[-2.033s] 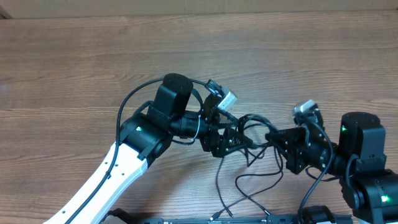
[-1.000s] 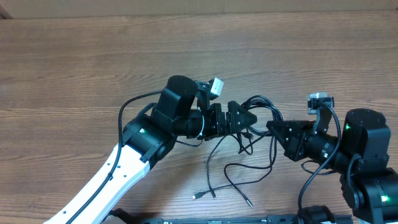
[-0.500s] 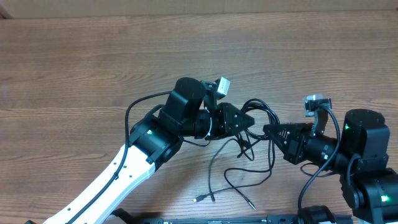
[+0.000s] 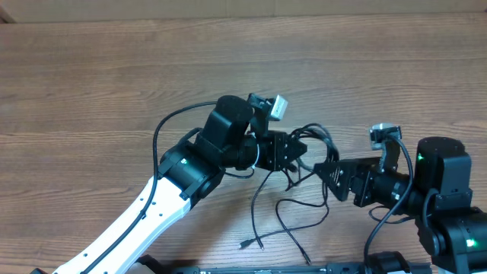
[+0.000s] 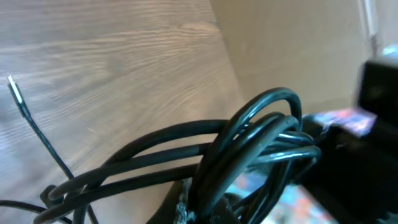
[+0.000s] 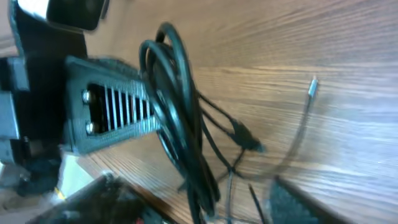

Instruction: Untangle cables

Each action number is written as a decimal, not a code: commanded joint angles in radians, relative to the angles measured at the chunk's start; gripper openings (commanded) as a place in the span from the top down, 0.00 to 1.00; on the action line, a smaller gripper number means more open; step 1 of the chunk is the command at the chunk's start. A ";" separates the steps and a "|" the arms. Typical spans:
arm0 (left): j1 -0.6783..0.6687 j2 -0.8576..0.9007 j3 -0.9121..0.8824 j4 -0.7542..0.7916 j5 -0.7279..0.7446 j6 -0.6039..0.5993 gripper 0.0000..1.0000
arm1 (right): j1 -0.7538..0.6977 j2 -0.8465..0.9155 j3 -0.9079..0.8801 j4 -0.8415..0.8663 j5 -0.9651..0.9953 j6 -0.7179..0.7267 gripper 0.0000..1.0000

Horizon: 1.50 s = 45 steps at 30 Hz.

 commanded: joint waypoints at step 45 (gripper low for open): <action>0.002 0.003 0.010 -0.057 0.017 0.328 0.96 | -0.002 0.018 0.006 -0.023 -0.294 -0.503 0.23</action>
